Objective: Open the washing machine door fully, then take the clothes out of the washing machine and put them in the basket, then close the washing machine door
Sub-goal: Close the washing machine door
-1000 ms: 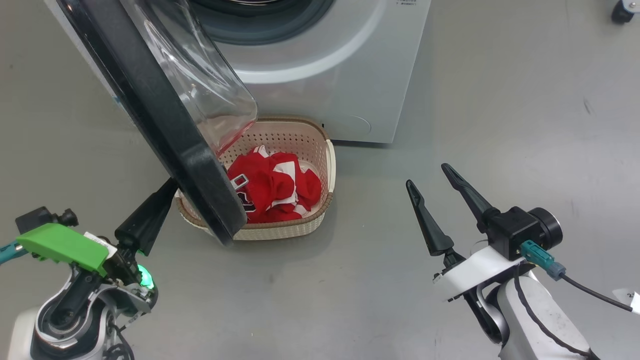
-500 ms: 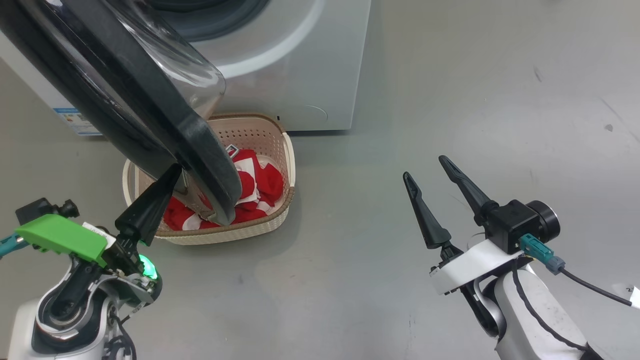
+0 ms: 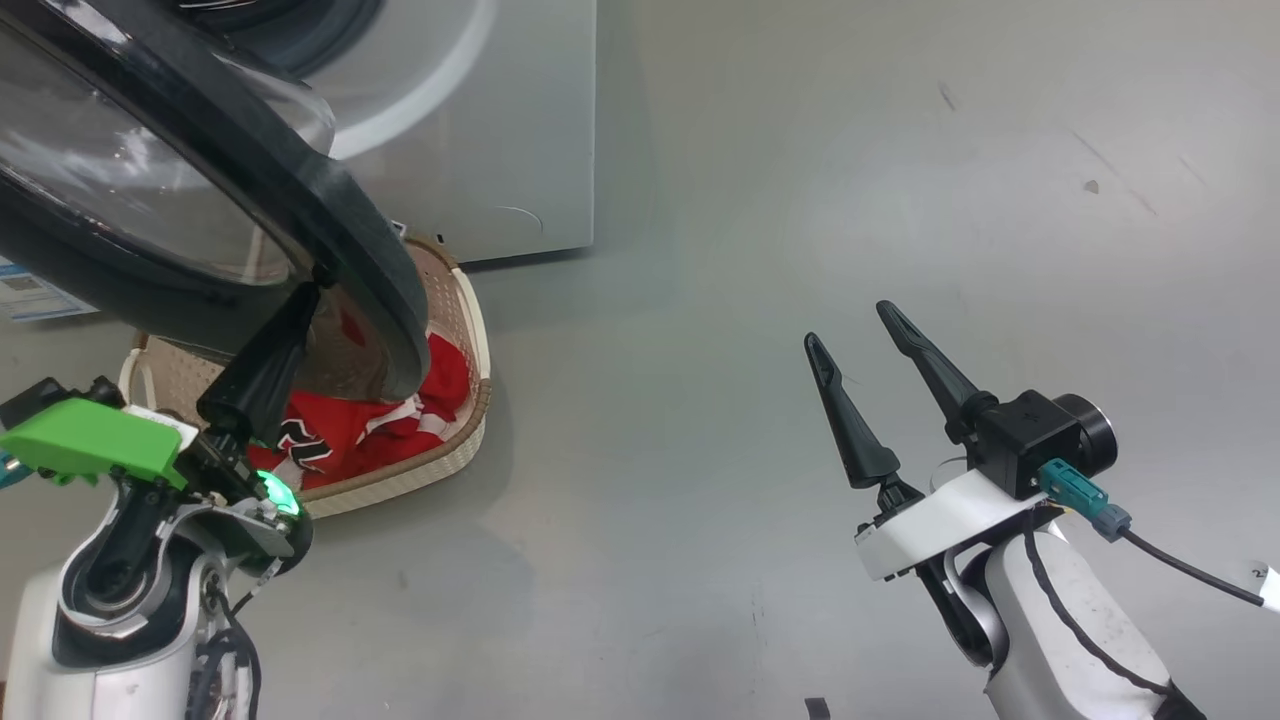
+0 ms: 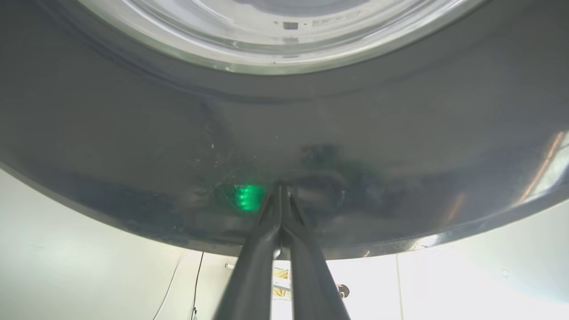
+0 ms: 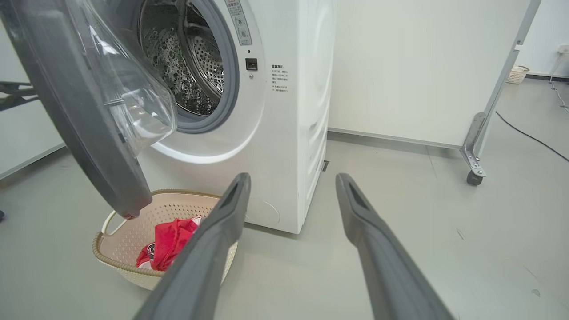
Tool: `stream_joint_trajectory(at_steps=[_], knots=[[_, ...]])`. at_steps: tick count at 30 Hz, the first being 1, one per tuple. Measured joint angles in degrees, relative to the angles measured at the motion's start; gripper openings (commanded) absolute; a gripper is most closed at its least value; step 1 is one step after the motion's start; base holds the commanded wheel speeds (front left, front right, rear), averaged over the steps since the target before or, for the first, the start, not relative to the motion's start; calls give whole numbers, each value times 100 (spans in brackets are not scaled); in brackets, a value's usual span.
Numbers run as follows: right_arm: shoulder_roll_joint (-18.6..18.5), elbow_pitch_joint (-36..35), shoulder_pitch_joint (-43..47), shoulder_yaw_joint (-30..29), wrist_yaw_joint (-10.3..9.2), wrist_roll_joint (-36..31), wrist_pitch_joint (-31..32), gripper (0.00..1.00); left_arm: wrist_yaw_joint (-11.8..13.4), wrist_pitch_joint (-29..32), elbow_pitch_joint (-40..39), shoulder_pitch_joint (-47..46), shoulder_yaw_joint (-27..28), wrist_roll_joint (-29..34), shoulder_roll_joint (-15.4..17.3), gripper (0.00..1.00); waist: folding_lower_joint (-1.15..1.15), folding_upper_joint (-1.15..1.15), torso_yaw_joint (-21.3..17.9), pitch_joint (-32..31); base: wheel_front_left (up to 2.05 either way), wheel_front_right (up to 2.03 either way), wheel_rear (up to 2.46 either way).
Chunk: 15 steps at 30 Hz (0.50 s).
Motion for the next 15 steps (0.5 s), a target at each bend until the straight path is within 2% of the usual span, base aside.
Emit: stream_joint_trajectory(at_steps=[15], knots=[[69,4,-36,-27,0,48,0,100,-202,-898,491,-878,134,-24,-24,0,0,0,-725,182,0,0,0]])
